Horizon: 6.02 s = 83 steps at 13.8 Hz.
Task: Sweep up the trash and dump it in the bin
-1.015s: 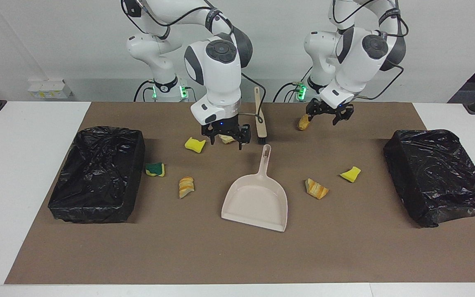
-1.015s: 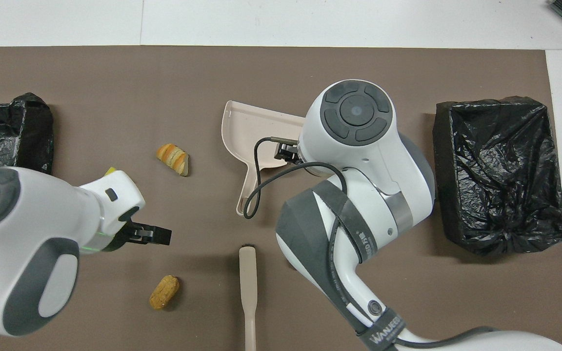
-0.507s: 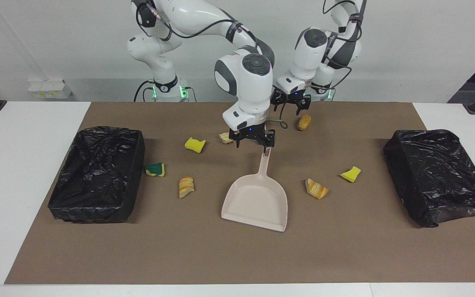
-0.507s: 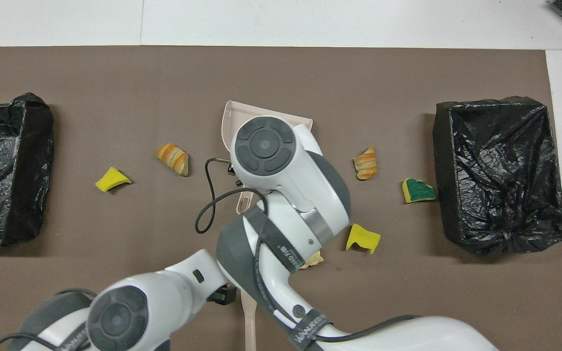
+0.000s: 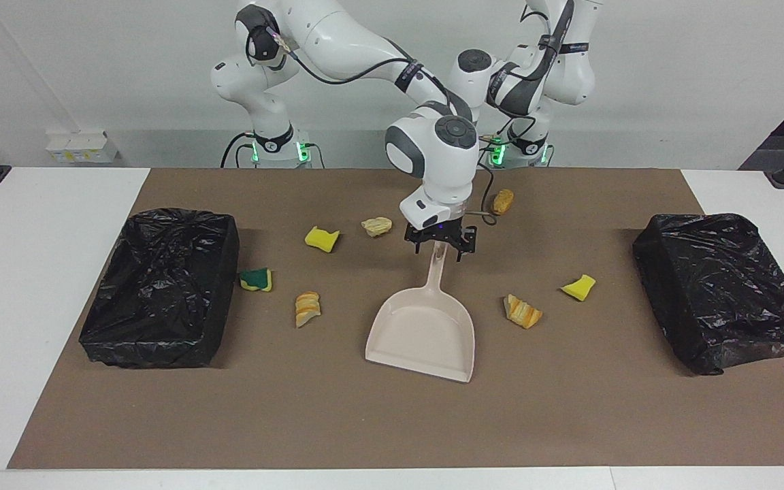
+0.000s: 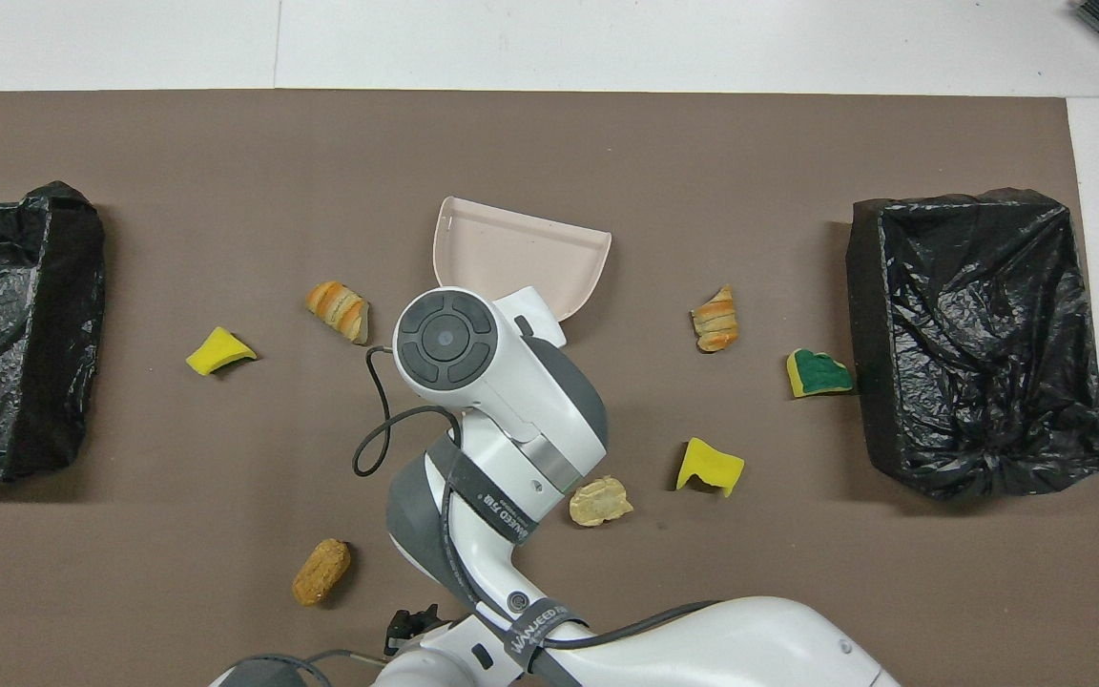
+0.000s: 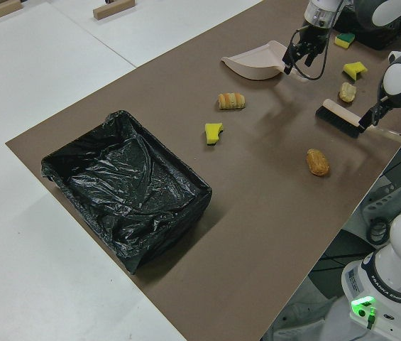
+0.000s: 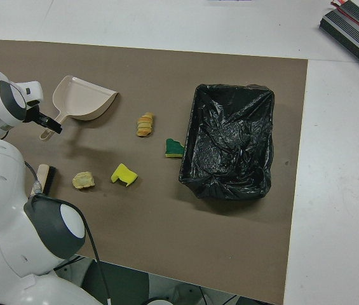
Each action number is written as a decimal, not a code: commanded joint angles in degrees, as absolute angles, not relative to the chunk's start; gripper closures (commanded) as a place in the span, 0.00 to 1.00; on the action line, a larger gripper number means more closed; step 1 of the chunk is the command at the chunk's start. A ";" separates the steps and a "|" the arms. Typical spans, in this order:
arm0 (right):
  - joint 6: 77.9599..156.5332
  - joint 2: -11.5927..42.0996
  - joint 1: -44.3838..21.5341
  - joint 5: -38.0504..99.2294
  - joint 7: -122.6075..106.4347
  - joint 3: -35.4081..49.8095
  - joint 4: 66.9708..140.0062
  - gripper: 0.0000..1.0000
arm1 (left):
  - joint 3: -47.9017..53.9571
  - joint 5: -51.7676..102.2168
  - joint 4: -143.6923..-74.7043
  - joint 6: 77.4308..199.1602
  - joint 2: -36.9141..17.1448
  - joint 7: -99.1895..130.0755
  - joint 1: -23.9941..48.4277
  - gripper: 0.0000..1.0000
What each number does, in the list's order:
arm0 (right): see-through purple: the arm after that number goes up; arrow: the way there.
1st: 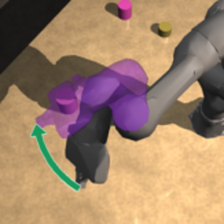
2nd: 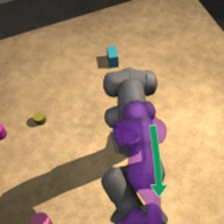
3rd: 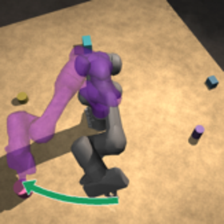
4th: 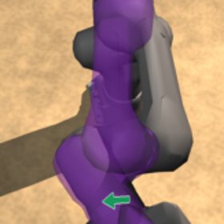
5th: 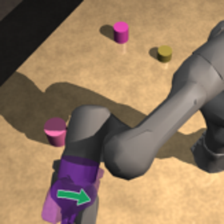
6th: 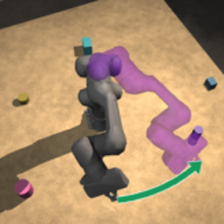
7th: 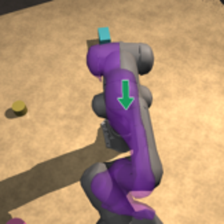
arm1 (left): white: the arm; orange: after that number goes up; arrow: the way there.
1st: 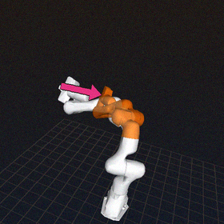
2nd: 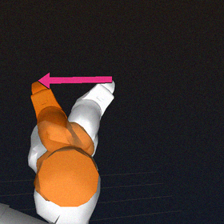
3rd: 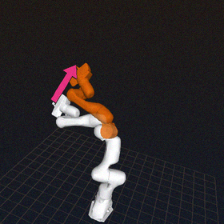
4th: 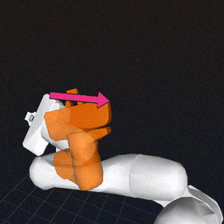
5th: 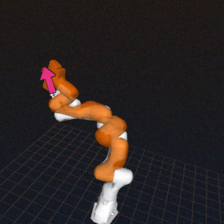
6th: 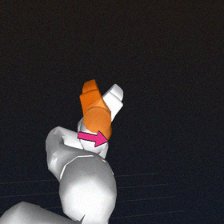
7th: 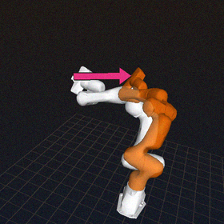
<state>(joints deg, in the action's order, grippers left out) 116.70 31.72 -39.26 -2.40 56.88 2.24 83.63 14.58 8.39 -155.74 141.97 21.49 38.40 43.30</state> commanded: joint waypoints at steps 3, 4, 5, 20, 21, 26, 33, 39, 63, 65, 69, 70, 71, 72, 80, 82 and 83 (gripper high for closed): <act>119.53 30.85 -39.38 -2.81 57.30 2.20 87.19 0.02 | 16.52 8.88 -158.55 146.42 21.80 43.50 45.96 0.00; 119.62 30.85 -39.29 -2.81 57.39 2.20 87.19 0.13 | 16.52 8.88 -158.64 146.43 21.71 44.29 46.14 0.00; 119.71 30.94 -39.11 -2.55 57.31 2.20 87.10 0.35 | 16.52 8.88 -158.64 146.34 21.71 44.38 46.14 0.03; 116.90 25.85 -36.57 -3.52 28.09 2.11 87.45 1.00 | 16.44 8.79 -157.50 144.49 18.98 47.55 45.62 0.65; 116.46 24.97 -35.95 -3.52 22.03 2.11 88.06 1.00 | 16.44 8.79 -157.50 144.49 18.90 47.46 45.44 0.45; 111.45 21.36 -32.70 -2.99 -8.36 2.20 91.05 1.00 | 16.44 8.79 -157.41 144.40 18.90 47.37 44.56 0.53; 112.76 22.15 -27.87 -3.42 -44.79 2.11 91.41 1.00 | 16.26 8.61 -155.48 142.48 18.90 47.37 43.86 1.00; 118.83 23.46 -25.76 -7.02 -59.92 2.02 92.29 1.00 | 16.08 8.00 -149.42 128.69 22.23 46.94 34.55 1.00; 107.57 36.39 -27.68 -9.32 -55.28 2.99 74.36 1.00 | 16.96 3.22 -132.37 137.37 -1.14 21.27 -4.77 1.00; 107.67 36.30 -27.68 -9.23 -55.20 2.99 74.62 1.00 | 17.05 4.13 -130.35 137.73 -2.28 21.27 -1.51 1.00; 107.84 36.21 -27.86 -9.32 -55.11 2.99 74.79 1.00 | 17.14 7.11 -128.15 138.86 -5.69 19.87 4.73 1.00; 107.84 36.21 -27.86 -9.40 -55.19 2.99 74.79 1.00 | 17.14 7.29 -127.71 140.35 -6.93 19.25 6.49 1.00; 108.02 36.21 -27.86 -9.49 -55.20 2.99 74.88 1.00 | 17.23 7.38 -127.53 140.54 -7.12 19.25 7.37 1.00; 108.10 36.21 -27.86 -9.49 -55.20 2.99 74.88 1.00 | 17.92 8.60 -127.18 140.62 -7.21 19.86 8.77 1.00; 110.92 36.12 -26.72 -8.44 -55.99 3.08 74.97 1.00 | 17.14 11.96 -126.04 136.25 -3.00 39.97 12.40 1.00; 110.92 36.12 -26.63 -8.44 -56.42 3.08 75.06 1.00 | 17.14 11.78 -126.04 133.52 0.42 42.61 9.77 1.00; 110.92 35.86 -26.72 -8.35 -56.77 3.08 75.06 1.00 | 17.14 11.08 -126.04 131.42 1.83 43.76 9.67 1.00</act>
<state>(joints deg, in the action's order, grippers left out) 110.34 35.71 -27.33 -9.61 -56.16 2.58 75.76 17.06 12.41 -125.68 136.00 -2.77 40.42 11.03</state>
